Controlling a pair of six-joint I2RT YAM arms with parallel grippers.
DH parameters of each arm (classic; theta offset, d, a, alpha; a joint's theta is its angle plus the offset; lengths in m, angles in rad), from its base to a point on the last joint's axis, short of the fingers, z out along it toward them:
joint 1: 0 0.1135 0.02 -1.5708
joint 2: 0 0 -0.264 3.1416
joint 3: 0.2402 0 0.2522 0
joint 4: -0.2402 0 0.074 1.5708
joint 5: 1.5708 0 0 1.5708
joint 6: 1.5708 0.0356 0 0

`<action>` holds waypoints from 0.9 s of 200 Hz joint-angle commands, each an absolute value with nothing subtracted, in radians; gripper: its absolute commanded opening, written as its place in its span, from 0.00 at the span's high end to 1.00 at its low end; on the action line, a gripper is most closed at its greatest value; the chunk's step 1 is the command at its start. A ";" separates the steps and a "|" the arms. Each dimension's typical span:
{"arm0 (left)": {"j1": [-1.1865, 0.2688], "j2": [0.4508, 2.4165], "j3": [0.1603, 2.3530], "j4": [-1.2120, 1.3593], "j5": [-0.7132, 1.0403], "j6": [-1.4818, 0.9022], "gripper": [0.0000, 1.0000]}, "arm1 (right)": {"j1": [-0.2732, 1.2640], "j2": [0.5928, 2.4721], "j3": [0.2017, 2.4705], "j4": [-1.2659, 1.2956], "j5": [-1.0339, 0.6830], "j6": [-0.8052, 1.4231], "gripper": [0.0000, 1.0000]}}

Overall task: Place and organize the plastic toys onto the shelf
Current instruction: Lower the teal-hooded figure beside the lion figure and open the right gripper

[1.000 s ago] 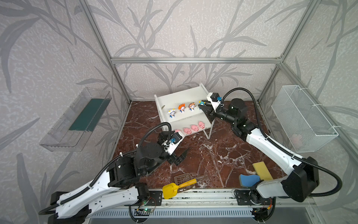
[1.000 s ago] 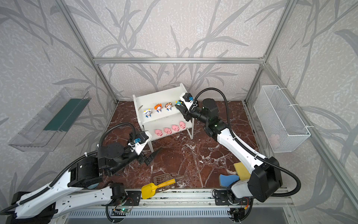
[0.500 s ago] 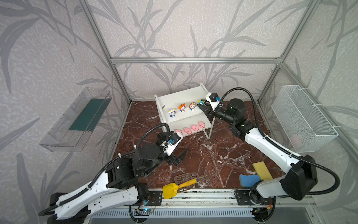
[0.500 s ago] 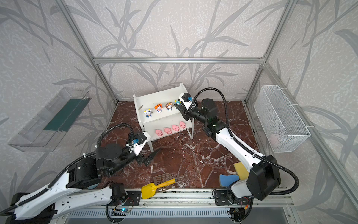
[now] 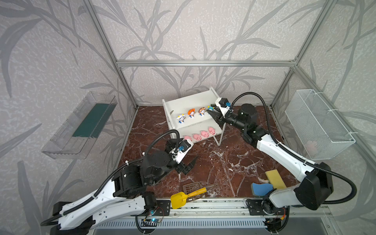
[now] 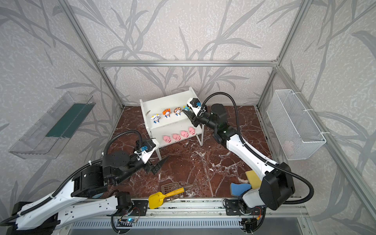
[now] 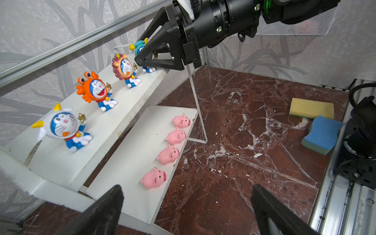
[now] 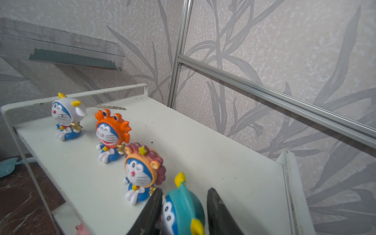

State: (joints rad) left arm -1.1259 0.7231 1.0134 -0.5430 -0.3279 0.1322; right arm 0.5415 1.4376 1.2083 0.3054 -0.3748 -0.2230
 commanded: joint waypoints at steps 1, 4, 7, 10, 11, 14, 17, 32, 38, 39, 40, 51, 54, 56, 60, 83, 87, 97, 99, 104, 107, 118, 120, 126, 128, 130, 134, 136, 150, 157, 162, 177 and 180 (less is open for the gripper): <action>-1.130 0.715 1.001 -0.519 -0.318 0.152 0.01 | 0.533 1.412 1.197 0.302 -0.330 -0.238 0.61; -1.130 0.715 1.001 -0.519 -0.318 0.152 0.01 | 0.535 1.408 1.196 0.302 -0.328 -0.238 0.60; -1.130 0.714 1.000 -0.519 -0.317 0.152 0.01 | 0.535 1.406 1.195 0.301 -0.327 -0.238 0.60; -1.131 0.714 1.001 -0.519 -0.317 0.151 0.01 | 0.535 1.404 1.195 0.301 -0.326 -0.239 0.60; -1.131 0.715 1.001 -0.519 -0.317 0.151 0.01 | 0.535 1.403 1.195 0.301 -0.326 -0.239 0.60; -1.130 0.715 1.000 -0.519 -0.316 0.151 0.01 | 0.535 1.401 1.196 0.300 -0.326 -0.240 0.60; -1.130 0.715 1.000 -0.519 -0.314 0.150 0.01 | 0.535 1.399 1.196 0.300 -0.325 -0.241 0.60; -1.131 0.715 1.000 -0.519 -0.313 0.149 0.01 | 0.537 1.389 1.201 0.289 -0.322 -0.247 0.59; -1.130 0.714 1.001 -0.518 -0.313 0.149 0.01 | 0.538 1.386 1.204 0.283 -0.321 -0.251 0.58; -1.130 0.714 1.000 -0.518 -0.313 0.149 0.01 | 0.538 1.385 1.205 0.283 -0.321 -0.252 0.58; -1.130 0.714 1.000 -0.518 -0.313 0.150 0.01 | 0.538 1.384 1.204 0.282 -0.321 -0.253 0.58; -1.129 0.713 1.000 -0.518 -0.313 0.149 0.01 | 0.538 1.377 1.207 0.274 -0.315 -0.257 0.58; -1.130 0.713 1.001 -0.516 -0.312 0.149 0.01 | 0.539 1.374 1.206 0.272 -0.313 -0.256 0.57; -1.129 0.713 1.000 -0.517 -0.313 0.149 0.01 | 0.539 1.372 1.206 0.270 -0.312 -0.258 0.57; -1.130 0.713 1.001 -0.517 -0.311 0.149 0.01 | 0.540 1.368 1.207 0.269 -0.309 -0.259 0.57; -1.130 0.713 1.000 -0.516 -0.311 0.150 0.01 | 0.541 1.341 1.197 0.265 -0.296 -0.260 0.55; -1.130 0.712 1.000 -0.515 -0.310 0.149 0.01 | 0.541 1.335 1.194 0.265 -0.294 -0.258 0.54; -1.130 0.715 1.000 -0.515 -0.308 0.149 0.01 | 0.541 1.323 1.193 0.263 -0.292 -0.256 0.53; -1.130 0.715 1.000 -0.515 -0.308 0.149 0.01 | 0.541 1.321 1.192 0.261 -0.292 -0.257 0.53; -1.130 0.714 1.000 -0.515 -0.309 0.149 0.01 | 0.541 1.317 1.194 0.255 -0.291 -0.257 0.52; -1.130 0.715 1.000 -0.517 -0.308 0.149 0.01 | 0.541 1.314 1.195 0.251 -0.291 -0.257 0.51; -1.129 0.712 1.000 -0.516 -0.307 0.149 0.01 | 0.541 1.306 1.200 0.237 -0.283 -0.258 0.49; -1.130 0.712 1.000 -0.517 -0.307 0.149 0.01 | 0.541 1.306 1.201 0.234 -0.282 -0.258 0.48; -1.130 0.712 0.999 -0.518 -0.306 0.149 0.01 | 0.541 1.304 1.204 0.223 -0.278 -0.261 0.46; -1.130 0.712 1.000 -0.517 -0.307 0.149 0.01 | 0.541 1.303 1.206 0.218 -0.275 -0.262 0.45; -1.129 0.712 1.000 -0.516 -0.307 0.149 0.01 | 0.541 1.302 1.208 0.214 -0.274 -0.262 0.44; -1.130 0.712 1.000 -0.515 -0.307 0.149 0.01 | 0.541 1.302 1.210 0.206 -0.269 -0.264 0.42; -1.130 0.712 1.000 -0.515 -0.307 0.149 0.01 | 0.541 1.302 1.212 0.203 -0.267 -0.266 0.41; -1.129 0.712 0.999 -0.515 -0.306 0.147 0.01 | 0.543 1.304 1.224 0.171 -0.257 -0.273 0.36; -1.130 0.711 0.998 -0.515 -0.306 0.147 0.01 | 0.542 1.303 1.228 0.160 -0.255 -0.276 0.34; -1.130 0.710 0.998 -0.515 -0.307 0.147 0.01 | 0.543 1.303 1.227 0.155 -0.255 -0.279 0.34; -1.130 0.710 0.997 -0.517 -0.305 0.146 0.01 | 0.542 1.296 1.220 0.152 -0.252 -0.281 0.33; -1.131 0.711 0.997 -0.517 -0.307 0.146 0.01 | 0.543 1.293 1.220 0.153 -0.252 -0.282 0.33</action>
State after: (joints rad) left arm -1.1259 0.7208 1.0096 -0.5369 -0.3126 0.1318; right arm 0.5434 1.3201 1.1988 0.1841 -0.2695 -0.2661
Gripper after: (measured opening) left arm 0.991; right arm 0.666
